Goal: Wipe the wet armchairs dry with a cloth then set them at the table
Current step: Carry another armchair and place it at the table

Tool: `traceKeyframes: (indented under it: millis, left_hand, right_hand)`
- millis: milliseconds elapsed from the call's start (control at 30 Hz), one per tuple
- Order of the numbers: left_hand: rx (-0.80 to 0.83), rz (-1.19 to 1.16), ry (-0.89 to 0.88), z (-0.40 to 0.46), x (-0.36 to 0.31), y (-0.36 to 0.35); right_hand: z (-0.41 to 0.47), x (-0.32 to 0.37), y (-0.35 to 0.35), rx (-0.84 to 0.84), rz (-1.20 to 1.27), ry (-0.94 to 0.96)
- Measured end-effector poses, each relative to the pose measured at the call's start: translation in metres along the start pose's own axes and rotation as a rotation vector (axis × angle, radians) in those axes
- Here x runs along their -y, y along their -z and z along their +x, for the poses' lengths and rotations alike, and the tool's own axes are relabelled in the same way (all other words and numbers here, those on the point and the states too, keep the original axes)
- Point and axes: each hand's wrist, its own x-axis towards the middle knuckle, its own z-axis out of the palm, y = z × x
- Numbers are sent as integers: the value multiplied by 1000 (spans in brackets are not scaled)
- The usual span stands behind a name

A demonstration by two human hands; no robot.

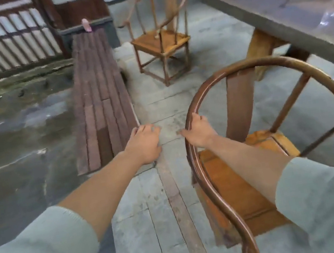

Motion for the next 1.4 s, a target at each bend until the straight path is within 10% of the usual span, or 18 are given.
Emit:
traceKeyframes:
  millis: [400, 733, 1067, 1400]
  left_hand:
    - [-89, -58, -548, 327, 49, 39]
    - [-69, 151, -1337, 518, -77, 75]
    - [-242, 447, -2178, 630, -247, 86]
    - [-260, 777, -2473, 631, -315, 88]
  right_hand:
    - [207, 22, 41, -460, 381, -490]
    - [292, -1, 99, -747, 1007, -895]
    - [329, -12, 99, -915, 634, -1308]
    - [373, 4, 106, -1013, 272, -1792]
